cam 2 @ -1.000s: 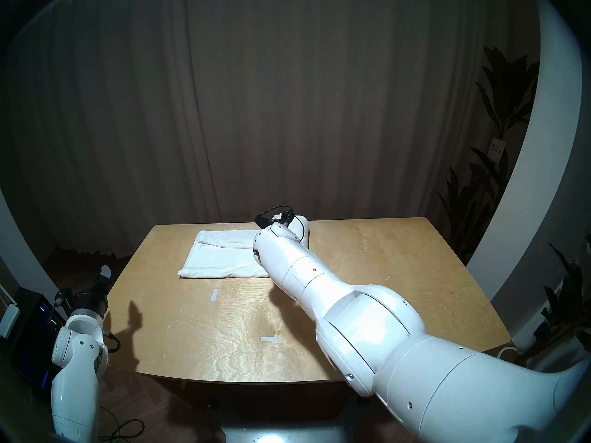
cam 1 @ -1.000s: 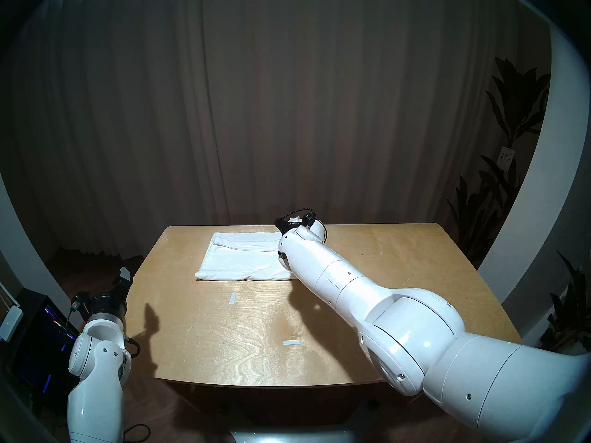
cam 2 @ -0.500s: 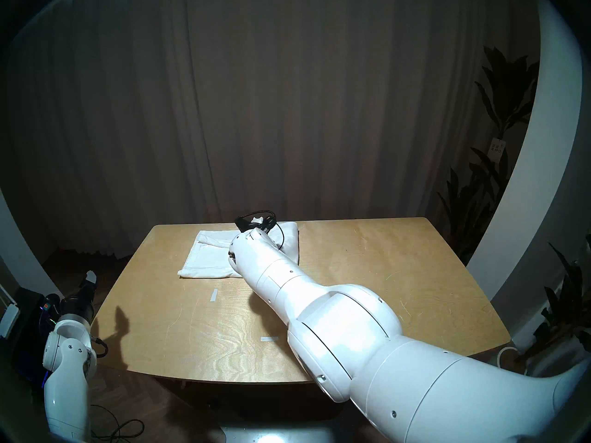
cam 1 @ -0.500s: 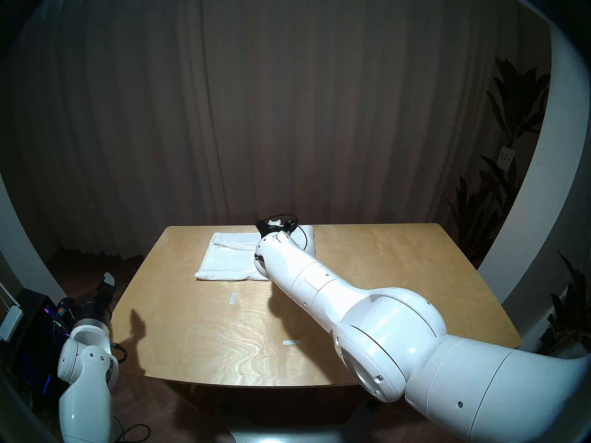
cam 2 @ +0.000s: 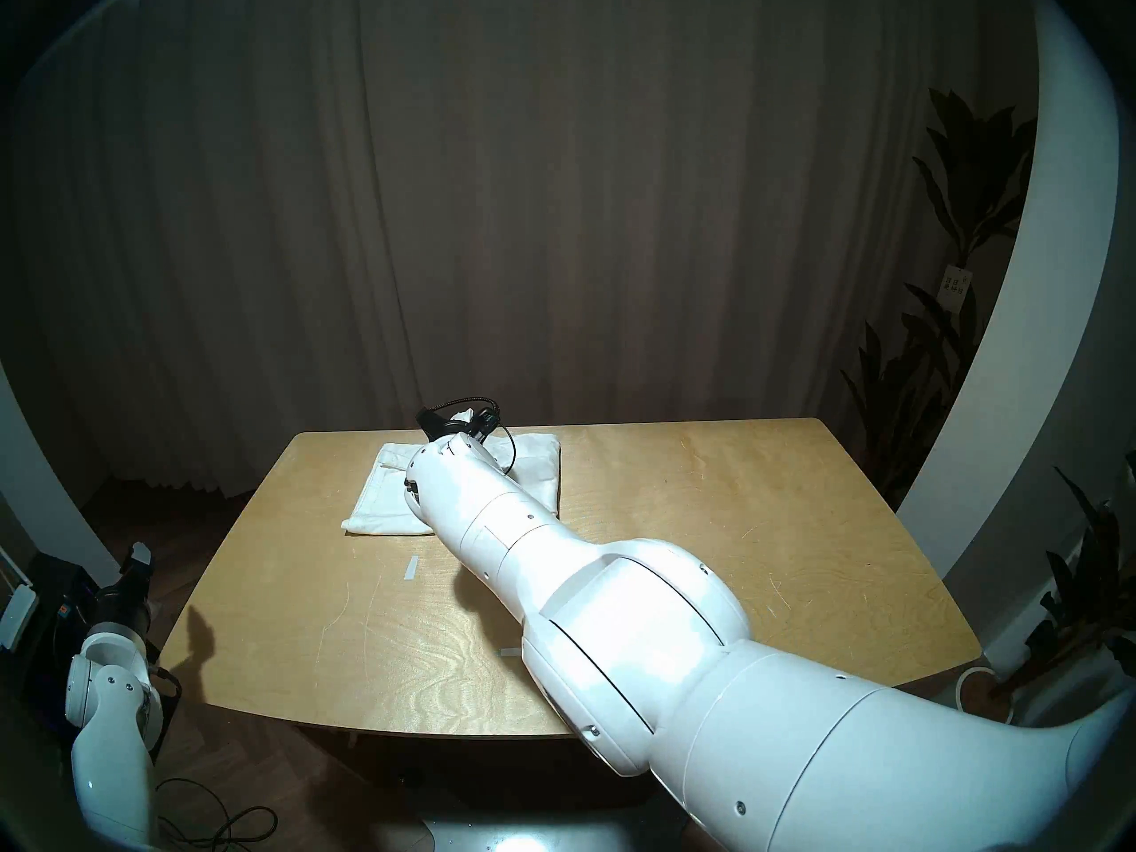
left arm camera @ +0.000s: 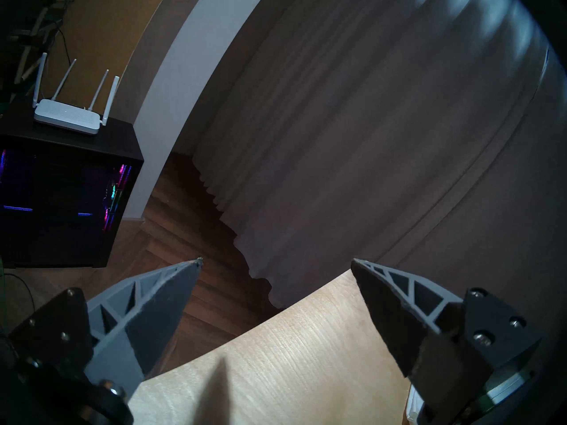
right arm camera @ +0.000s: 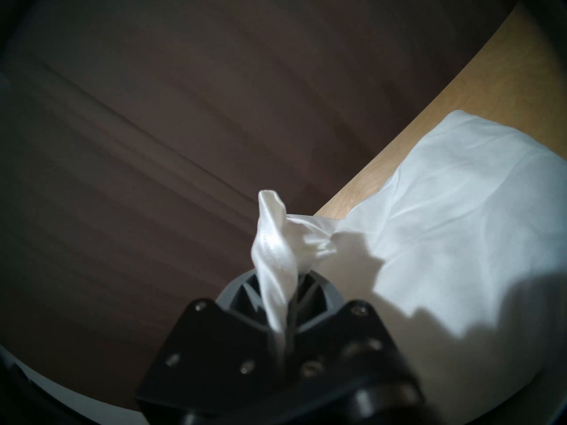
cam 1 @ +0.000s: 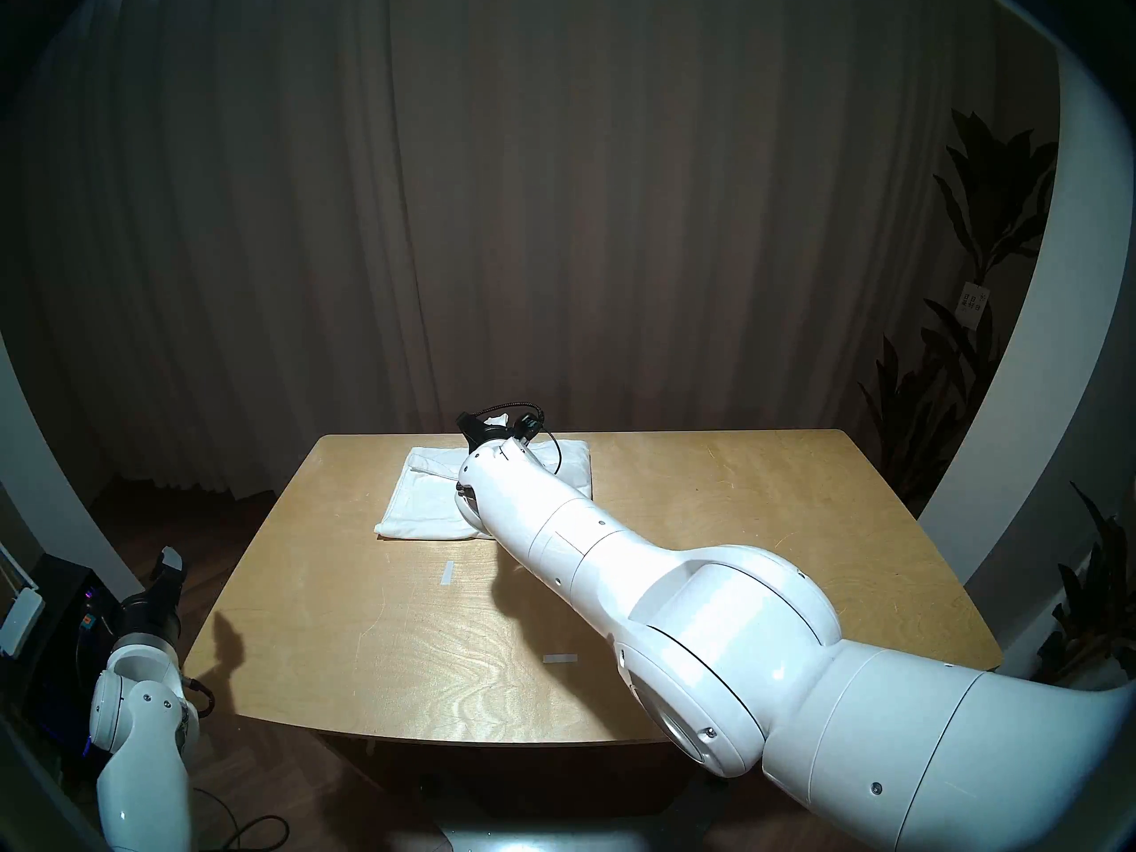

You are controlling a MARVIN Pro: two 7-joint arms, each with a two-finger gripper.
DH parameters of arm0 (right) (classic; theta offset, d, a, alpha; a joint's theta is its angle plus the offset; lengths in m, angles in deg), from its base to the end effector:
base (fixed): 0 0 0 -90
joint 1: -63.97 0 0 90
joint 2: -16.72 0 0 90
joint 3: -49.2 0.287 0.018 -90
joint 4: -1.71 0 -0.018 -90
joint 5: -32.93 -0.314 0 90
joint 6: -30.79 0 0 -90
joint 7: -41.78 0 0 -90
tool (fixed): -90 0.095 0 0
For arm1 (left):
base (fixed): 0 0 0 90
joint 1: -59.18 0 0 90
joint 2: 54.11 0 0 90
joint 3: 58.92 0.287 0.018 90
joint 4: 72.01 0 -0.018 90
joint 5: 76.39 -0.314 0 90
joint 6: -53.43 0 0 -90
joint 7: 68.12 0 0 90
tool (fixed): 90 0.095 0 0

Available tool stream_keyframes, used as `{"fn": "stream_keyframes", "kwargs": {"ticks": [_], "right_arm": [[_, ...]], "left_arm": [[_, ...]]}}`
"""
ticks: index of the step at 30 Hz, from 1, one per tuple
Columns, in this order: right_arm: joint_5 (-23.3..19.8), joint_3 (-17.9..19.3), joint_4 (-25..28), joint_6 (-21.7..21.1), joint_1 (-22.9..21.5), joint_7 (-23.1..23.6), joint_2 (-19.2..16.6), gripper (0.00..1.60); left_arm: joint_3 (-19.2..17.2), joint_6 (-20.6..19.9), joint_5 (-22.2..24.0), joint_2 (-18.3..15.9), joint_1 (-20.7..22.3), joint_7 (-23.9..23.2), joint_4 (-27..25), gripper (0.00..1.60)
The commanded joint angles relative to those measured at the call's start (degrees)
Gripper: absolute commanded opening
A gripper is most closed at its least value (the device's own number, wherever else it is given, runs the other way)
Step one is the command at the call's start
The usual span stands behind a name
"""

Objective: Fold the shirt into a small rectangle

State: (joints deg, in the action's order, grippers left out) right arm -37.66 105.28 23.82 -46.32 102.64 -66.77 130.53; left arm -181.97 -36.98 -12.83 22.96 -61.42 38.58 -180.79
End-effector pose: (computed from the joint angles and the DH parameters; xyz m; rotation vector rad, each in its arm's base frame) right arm 0.5446 0.3177 -0.2745 -2.0579 0.7295 -1.2508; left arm 0.2232 0.2742 -0.2938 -1.9264 -1.4670 -1.9492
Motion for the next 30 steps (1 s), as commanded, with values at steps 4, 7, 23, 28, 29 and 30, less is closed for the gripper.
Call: {"fn": "stream_keyframes", "kwargs": {"ticks": [4,7,23,28,29,30], "right_arm": [[-1.4,-2.9,1.8,-0.5,-0.2,1.8,1.2,0.00],[-2.0,-3.9,2.0,-0.6,0.1,2.2,1.2,0.00],[-5.5,-6.9,3.3,-0.9,0.3,2.9,1.2,0.00],[-6.6,-7.7,3.5,-0.7,0.4,3.0,1.2,0.00],[-6.8,-7.8,3.5,-0.7,0.5,3.1,1.2,0.00],[-7.0,-7.9,3.6,-0.6,0.5,3.1,1.2,0.00]], "left_arm": [[-3.0,0.7,0.6,0.4,-1.8,-0.1,0.5,1.60],[-3.6,0.7,1.0,0.4,-2.0,-0.3,0.7,1.60],[-4.9,0.9,2.9,0.7,-2.5,-0.6,0.7,1.60],[-5.4,0.9,3.4,0.8,-2.9,-0.6,0.8,1.60],[-5.5,0.9,3.4,0.8,-3.0,-0.7,0.8,1.60],[-5.5,0.9,3.5,0.8,-3.1,-0.6,0.9,1.60]]}}
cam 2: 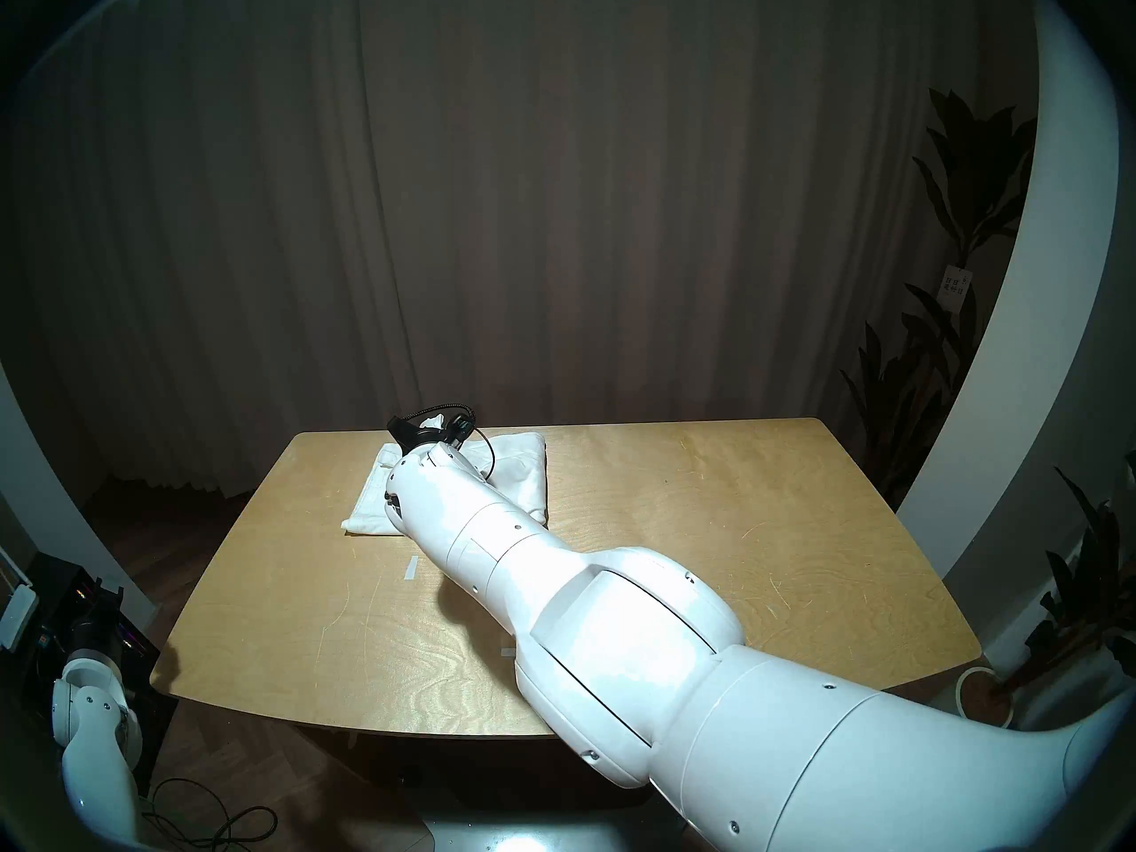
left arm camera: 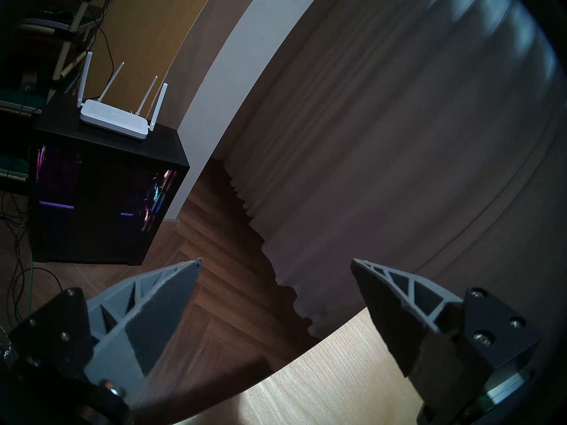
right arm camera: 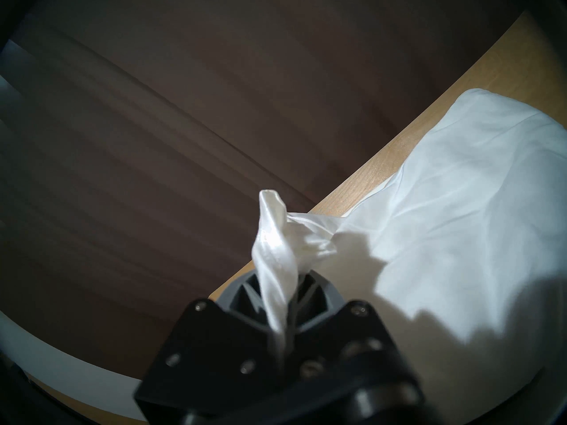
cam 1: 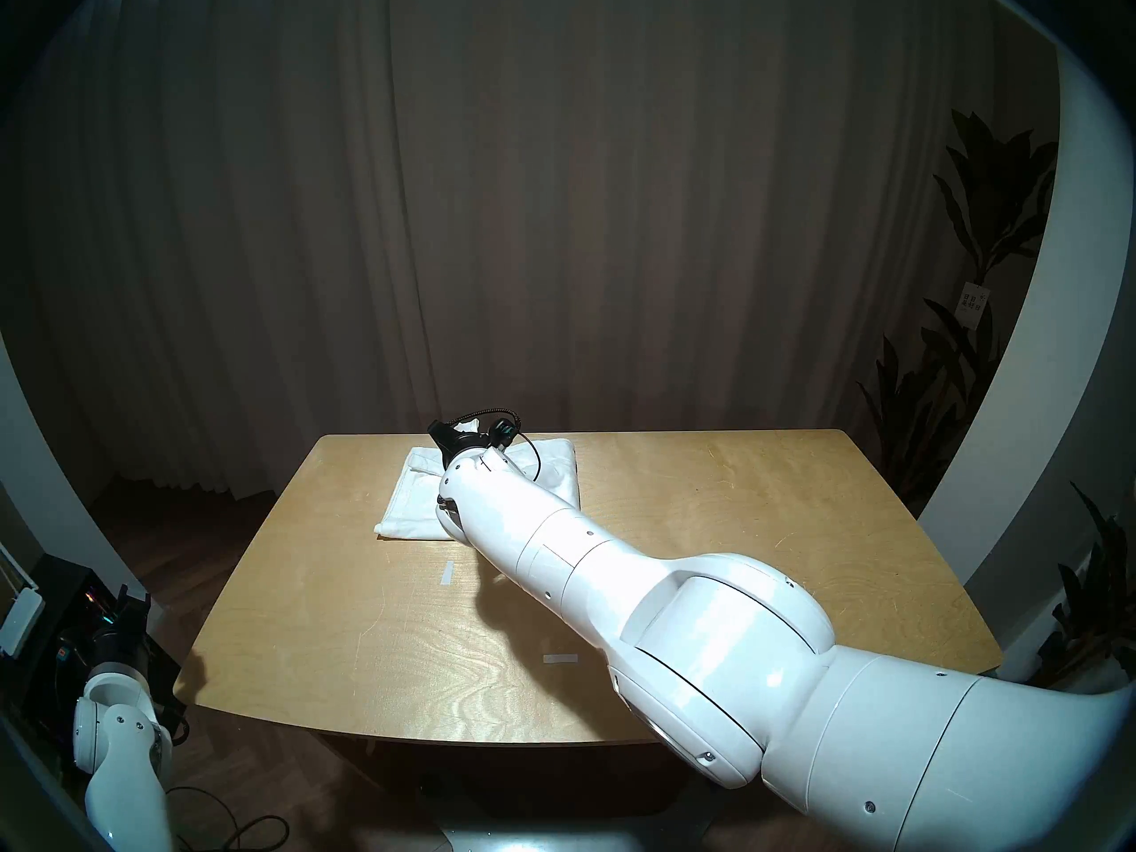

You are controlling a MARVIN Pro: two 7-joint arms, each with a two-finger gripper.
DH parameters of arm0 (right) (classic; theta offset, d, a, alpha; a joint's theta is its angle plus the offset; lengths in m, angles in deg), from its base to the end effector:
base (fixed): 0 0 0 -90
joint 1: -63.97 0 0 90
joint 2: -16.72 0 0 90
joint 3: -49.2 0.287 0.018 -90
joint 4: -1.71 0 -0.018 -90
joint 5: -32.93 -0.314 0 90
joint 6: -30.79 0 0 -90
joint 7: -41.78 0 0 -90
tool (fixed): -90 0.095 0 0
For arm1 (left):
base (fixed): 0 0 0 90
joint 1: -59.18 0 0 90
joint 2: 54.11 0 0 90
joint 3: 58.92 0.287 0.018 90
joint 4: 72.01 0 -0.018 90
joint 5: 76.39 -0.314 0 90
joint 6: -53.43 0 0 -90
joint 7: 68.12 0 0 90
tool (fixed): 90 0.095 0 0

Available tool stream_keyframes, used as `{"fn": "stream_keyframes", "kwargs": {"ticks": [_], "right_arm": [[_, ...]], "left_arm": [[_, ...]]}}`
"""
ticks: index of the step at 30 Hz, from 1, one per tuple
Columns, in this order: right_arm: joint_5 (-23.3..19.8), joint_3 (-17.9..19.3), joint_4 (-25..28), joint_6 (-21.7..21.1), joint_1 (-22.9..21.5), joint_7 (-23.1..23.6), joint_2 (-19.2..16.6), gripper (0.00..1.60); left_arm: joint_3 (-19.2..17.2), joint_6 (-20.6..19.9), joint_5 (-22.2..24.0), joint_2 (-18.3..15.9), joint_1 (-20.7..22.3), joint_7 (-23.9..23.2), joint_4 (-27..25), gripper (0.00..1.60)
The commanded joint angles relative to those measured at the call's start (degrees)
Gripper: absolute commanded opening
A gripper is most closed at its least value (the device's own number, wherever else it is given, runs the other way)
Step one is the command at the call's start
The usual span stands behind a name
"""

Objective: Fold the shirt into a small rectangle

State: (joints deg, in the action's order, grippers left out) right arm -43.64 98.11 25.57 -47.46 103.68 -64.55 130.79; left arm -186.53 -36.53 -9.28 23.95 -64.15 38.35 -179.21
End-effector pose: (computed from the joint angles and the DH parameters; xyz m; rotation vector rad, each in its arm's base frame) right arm 0.5277 0.3442 -0.2756 -2.0386 0.6304 -1.1888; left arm 0.1891 0.3006 -0.3028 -1.8469 -1.5666 -1.8780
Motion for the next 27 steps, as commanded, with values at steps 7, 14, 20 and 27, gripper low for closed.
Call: {"fn": "stream_keyframes", "kwargs": {"ticks": [7,14,20,27], "right_arm": [[-2.3,-1.8,2.2,0.8,-0.9,1.1,0.9,0.70],[-3.6,-3.0,2.5,1.0,-0.8,1.6,0.9,1.60],[-5.1,-3.7,3.4,1.1,-1.1,2.3,0.9,1.60],[-8.0,-3.4,4.3,0.9,-1.1,3.7,0.9,1.60]], "left_arm": [[-1.5,0.4,0.5,-0.1,-0.7,-0.5,-0.5,1.60],[-1.8,0.4,1.1,0.0,-1.1,-0.6,-0.2,1.60],[-1.7,0.3,1.5,0.0,-1.1,-1.0,-0.2,1.60],[-0.7,0.2,1.9,-0.6,-0.3,-2.0,-0.8,1.60]]}}
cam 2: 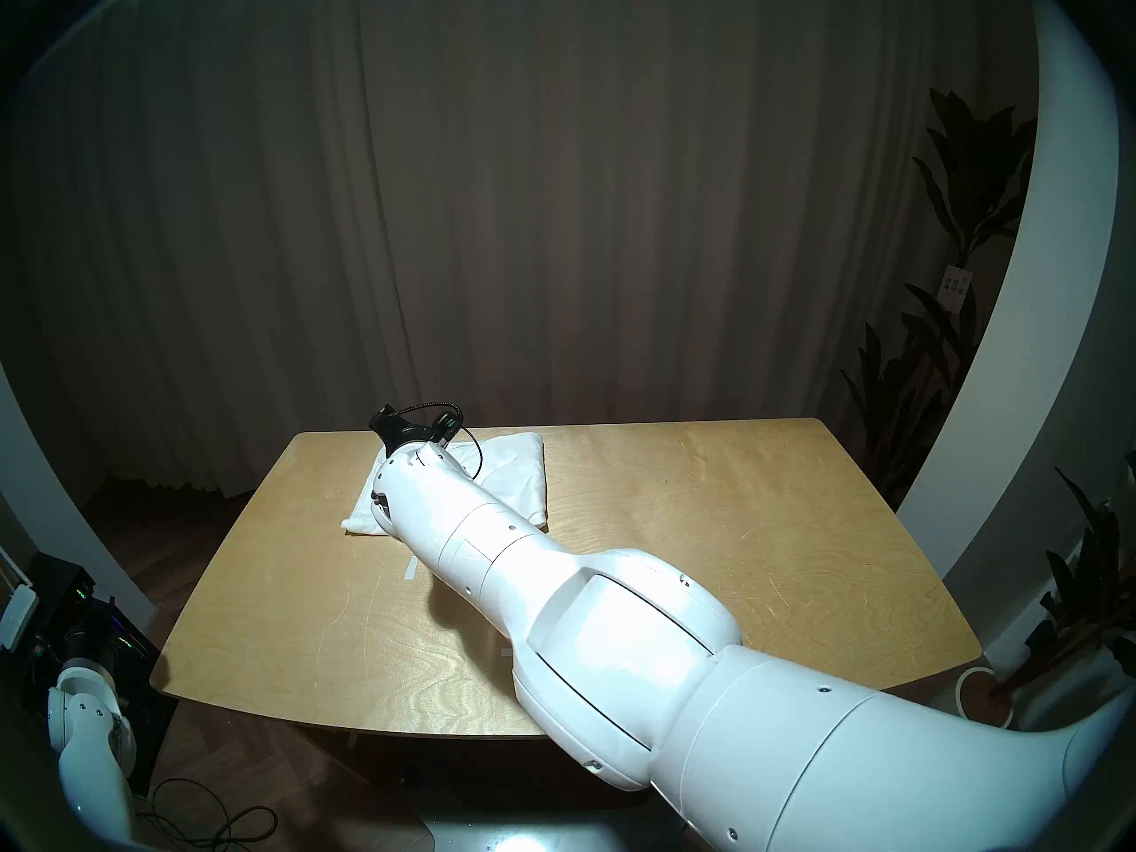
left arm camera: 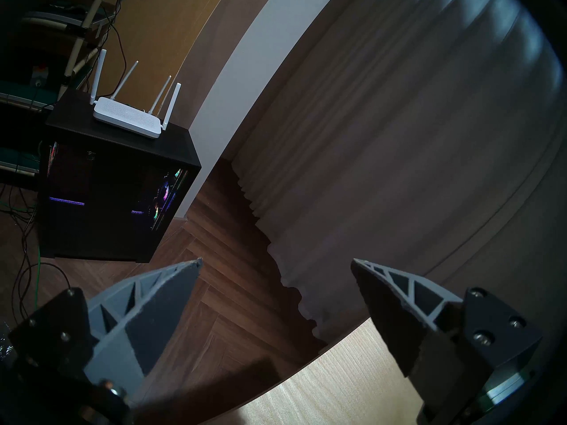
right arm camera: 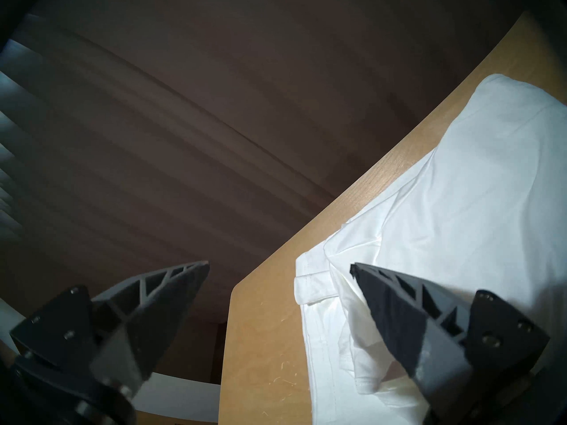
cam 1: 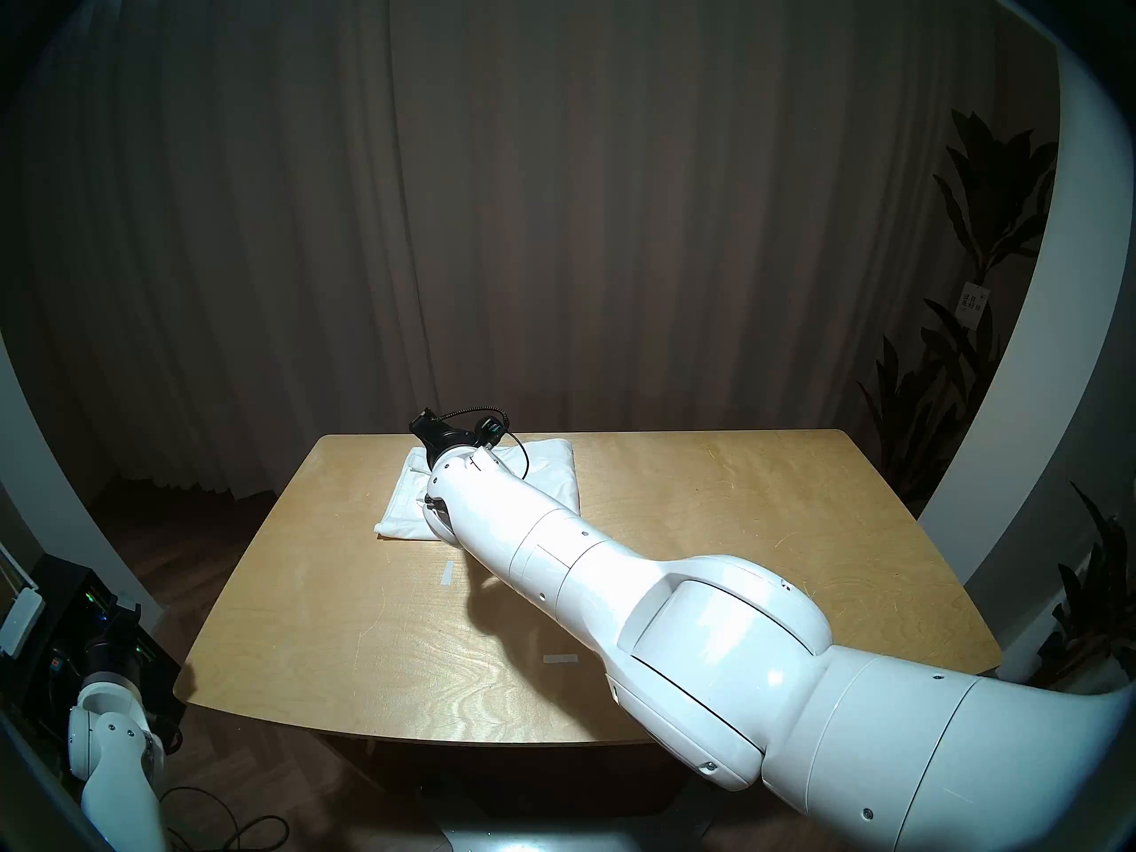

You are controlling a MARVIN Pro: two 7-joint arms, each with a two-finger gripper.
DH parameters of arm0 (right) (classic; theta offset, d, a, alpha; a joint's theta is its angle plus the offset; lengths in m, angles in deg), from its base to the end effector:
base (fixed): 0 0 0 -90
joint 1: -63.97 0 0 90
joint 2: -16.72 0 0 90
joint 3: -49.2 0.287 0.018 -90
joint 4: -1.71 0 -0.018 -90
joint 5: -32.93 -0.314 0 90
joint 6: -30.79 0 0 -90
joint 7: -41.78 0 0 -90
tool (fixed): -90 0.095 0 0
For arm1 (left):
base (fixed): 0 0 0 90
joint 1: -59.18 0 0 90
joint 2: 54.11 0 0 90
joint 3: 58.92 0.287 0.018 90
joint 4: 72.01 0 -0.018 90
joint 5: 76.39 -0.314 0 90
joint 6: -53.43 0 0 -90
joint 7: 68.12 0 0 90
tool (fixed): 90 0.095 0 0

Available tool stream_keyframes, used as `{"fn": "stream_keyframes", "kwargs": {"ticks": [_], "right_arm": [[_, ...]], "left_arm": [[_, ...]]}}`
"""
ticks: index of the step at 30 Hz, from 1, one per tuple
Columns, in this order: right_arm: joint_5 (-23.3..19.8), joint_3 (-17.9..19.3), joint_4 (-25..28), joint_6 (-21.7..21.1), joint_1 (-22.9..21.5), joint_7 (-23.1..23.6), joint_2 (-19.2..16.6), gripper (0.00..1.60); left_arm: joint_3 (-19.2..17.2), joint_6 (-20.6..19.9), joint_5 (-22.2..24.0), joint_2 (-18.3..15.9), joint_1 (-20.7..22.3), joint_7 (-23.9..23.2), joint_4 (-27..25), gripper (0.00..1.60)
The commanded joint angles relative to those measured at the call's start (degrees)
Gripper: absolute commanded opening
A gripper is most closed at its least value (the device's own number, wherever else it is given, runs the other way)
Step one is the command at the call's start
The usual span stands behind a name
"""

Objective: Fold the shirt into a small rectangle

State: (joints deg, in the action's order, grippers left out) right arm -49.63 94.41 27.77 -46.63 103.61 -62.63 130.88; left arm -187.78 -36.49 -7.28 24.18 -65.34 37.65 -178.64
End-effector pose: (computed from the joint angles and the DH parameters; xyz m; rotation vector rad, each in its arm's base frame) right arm 0.5210 0.3612 -0.2627 -1.9644 0.6205 -1.1442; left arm 0.1775 0.3071 -0.3067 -1.8332 -1.6052 -1.8627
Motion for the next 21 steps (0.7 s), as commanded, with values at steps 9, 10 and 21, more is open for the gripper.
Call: {"fn": "stream_keyframes", "kwargs": {"ticks": [9,10,21], "right_arm": [[-3.3,1.4,-1.6,4.0,-1.9,5.1,0.8,1.60],[-3.4,1.5,-2.2,4.5,-1.8,5.6,0.8,1.60],[-5.4,1.6,-7.5,4.9,1.6,11.6,0.8,1.60]], "left_arm": [[3.8,-0.1,-0.1,-2.2,2.7,-4.1,-2.8,1.60],[4.3,-0.2,-0.2,-2.4,2.8,-4.4,-2.8,1.60],[7.2,0.4,-1.4,-2.7,3.5,-5.8,-3.4,1.60]]}}
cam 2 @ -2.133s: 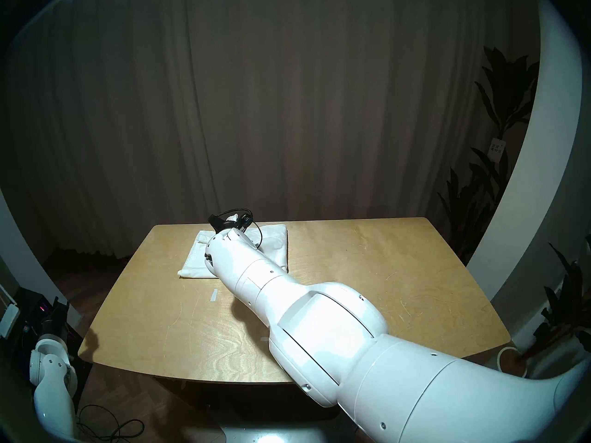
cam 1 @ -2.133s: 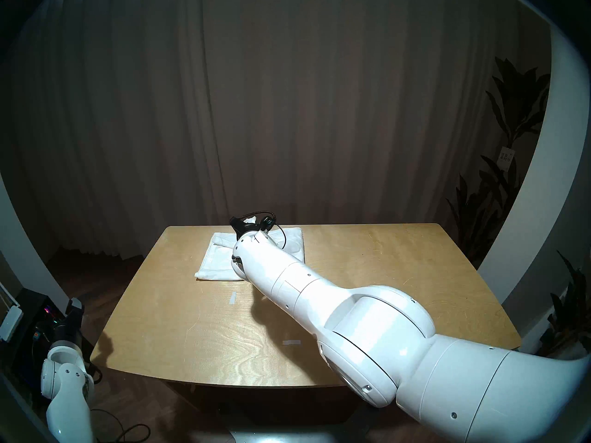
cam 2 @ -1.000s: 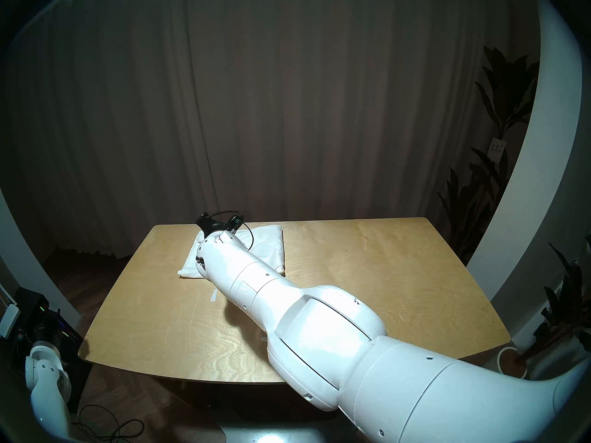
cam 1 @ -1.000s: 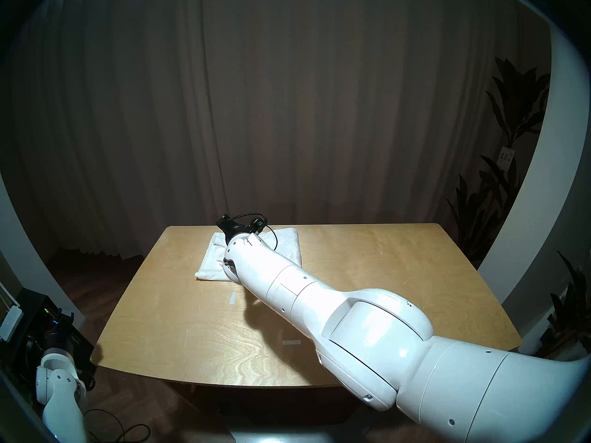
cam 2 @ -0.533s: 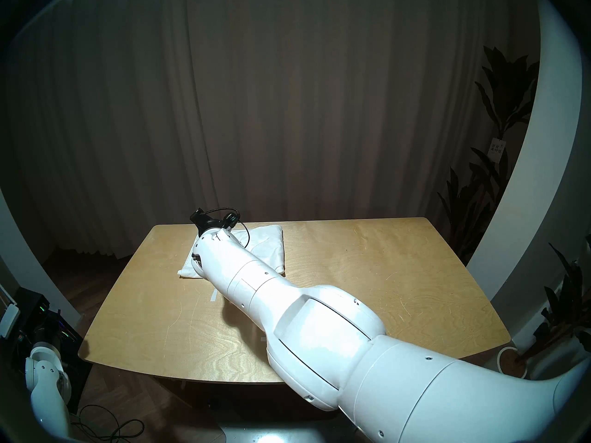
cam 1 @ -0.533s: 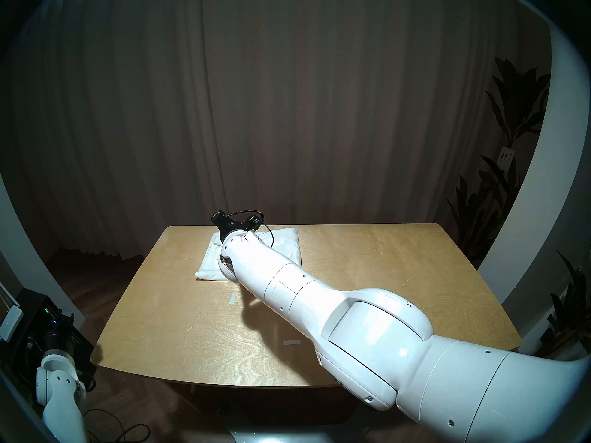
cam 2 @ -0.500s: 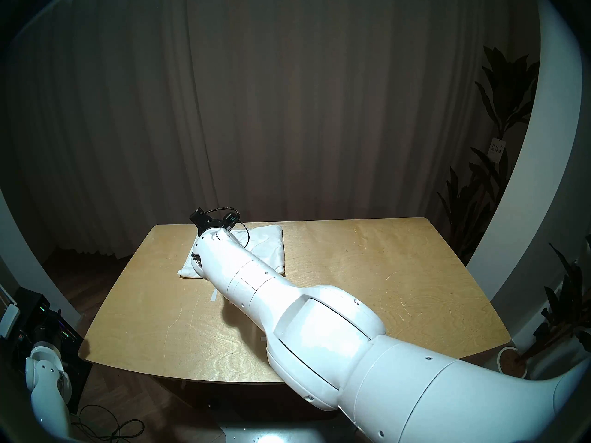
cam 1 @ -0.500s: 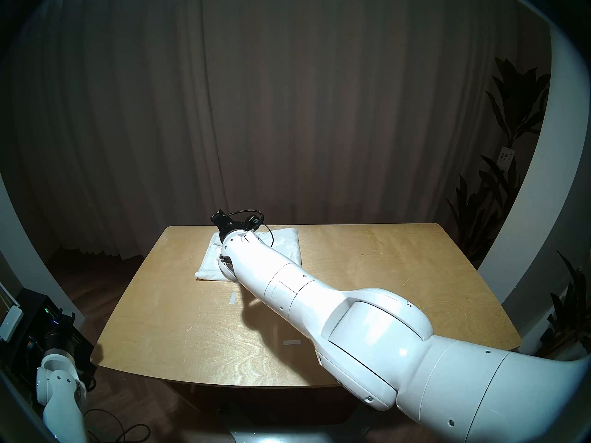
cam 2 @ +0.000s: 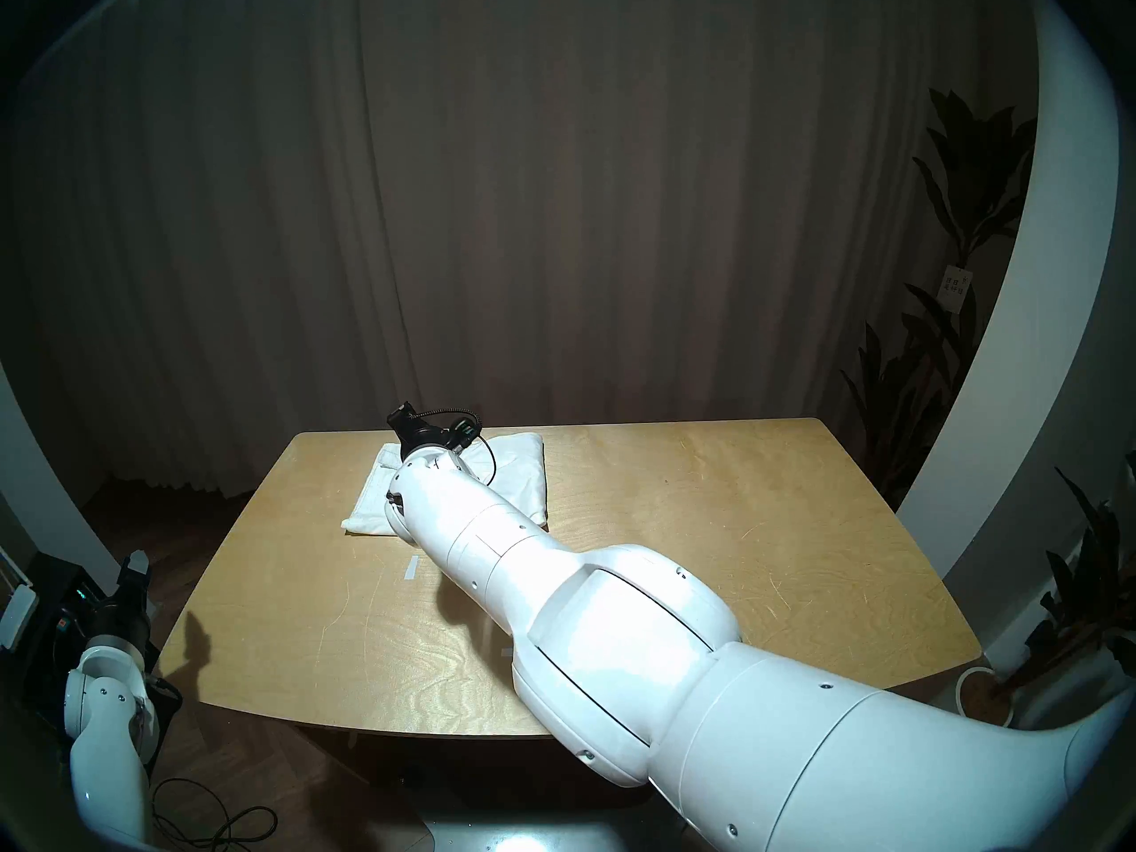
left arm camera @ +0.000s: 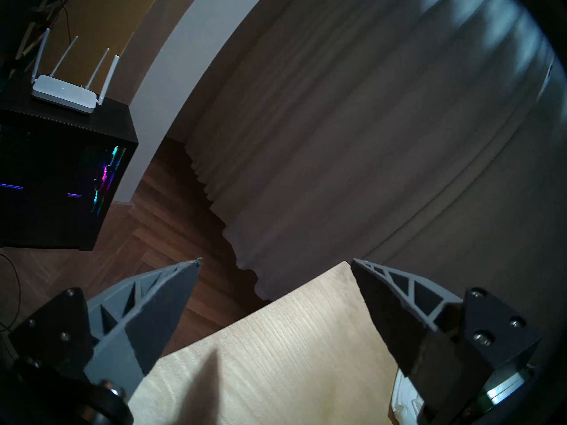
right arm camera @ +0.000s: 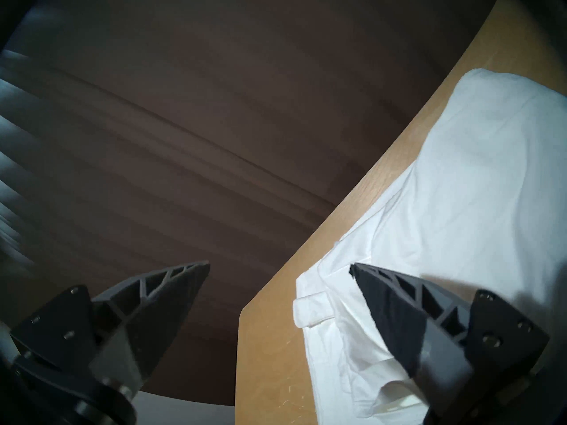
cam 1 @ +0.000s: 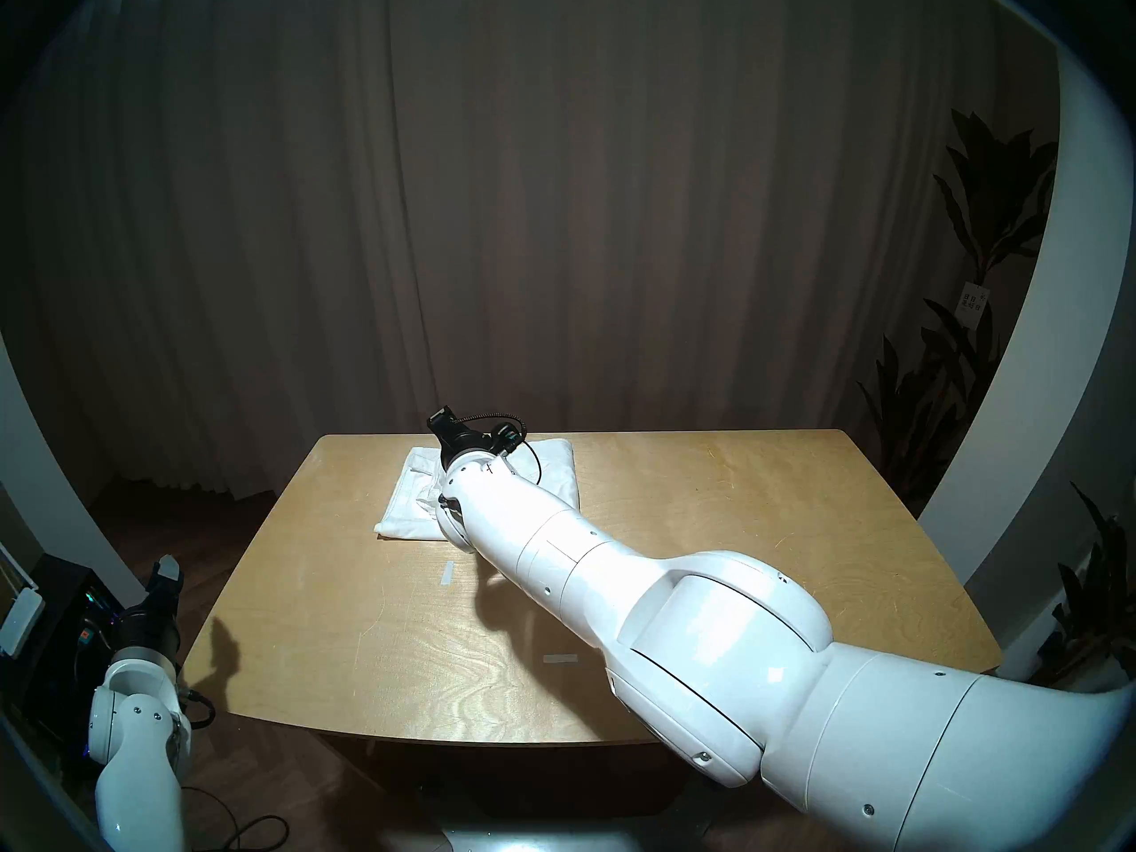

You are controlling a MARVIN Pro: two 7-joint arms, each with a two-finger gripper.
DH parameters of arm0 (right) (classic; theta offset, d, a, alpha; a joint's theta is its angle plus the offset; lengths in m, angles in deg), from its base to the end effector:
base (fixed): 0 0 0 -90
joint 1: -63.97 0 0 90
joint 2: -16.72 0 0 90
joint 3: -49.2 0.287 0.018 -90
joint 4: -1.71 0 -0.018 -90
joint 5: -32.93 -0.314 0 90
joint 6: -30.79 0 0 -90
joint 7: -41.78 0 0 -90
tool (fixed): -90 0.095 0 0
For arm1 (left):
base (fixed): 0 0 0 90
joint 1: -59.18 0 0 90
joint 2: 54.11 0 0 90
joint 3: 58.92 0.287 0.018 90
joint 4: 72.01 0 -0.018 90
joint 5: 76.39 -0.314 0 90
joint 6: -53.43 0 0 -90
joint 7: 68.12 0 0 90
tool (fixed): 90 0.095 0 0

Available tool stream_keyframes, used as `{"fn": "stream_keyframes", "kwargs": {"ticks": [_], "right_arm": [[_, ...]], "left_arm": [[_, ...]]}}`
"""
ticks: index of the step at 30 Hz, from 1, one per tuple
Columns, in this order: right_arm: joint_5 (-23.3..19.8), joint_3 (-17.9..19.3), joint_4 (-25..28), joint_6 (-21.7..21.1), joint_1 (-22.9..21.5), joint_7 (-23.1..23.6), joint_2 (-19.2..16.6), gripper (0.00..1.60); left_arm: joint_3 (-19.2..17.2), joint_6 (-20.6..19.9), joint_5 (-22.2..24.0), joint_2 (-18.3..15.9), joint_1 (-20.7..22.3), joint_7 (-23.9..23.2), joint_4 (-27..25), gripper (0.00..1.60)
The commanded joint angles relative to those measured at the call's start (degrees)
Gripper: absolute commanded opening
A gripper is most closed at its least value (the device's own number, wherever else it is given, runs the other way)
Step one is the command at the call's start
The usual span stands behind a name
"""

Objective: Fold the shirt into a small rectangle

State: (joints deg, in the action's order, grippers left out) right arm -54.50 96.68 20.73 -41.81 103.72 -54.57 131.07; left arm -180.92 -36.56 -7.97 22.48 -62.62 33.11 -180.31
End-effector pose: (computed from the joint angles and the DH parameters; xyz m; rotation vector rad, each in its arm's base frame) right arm 0.5258 0.3366 -0.2933 -1.8862 0.7544 -1.1510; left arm 0.2254 0.2645 -0.2985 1.8894 1.4218 1.9390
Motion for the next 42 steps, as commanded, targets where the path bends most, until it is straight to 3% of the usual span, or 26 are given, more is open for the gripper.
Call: {"fn": "stream_keyframes", "kwargs": {"ticks": [1,14,29,33,38,42], "right_arm": [[-0.5,-1.1,-0.3,-0.2,1.9,3.7,0.7,1.60],[-1.7,-6.3,3.4,-2.2,4.8,6.9,0.7,1.60],[-4.4,-13.6,4.2,-6.1,4.3,8.8,0.7,1.60],[-4.6,-15.0,5.3,-5.2,4.4,10.4,0.7,1.60],[-0.7,-17.6,4.1,-1.0,2.5,13.6,0.7,1.60],[1.5,-18.8,3.7,1.6,0.5,14.6,-3.7,1.60]], "left_arm": [[0.4,0.6,-0.8,-0.9,0.7,-1.2,-1.8,1.60],[-0.1,1.9,-1.7,0.6,-0.8,-1.2,-2.6,1.60],[-1.4,3.0,-2.2,2.4,-2.4,-1.8,-3.1,1.60],[-1.1,3.5,-3.3,2.0,-2.2,-3.1,-3.6,1.60],[1.8,5.0,-7.4,0.0,-0.6,-5.6,-4.9,1.60],[5.1,5.2,-10.8,-2.3,1.8,-6.6,-6.3,1.60]]}}
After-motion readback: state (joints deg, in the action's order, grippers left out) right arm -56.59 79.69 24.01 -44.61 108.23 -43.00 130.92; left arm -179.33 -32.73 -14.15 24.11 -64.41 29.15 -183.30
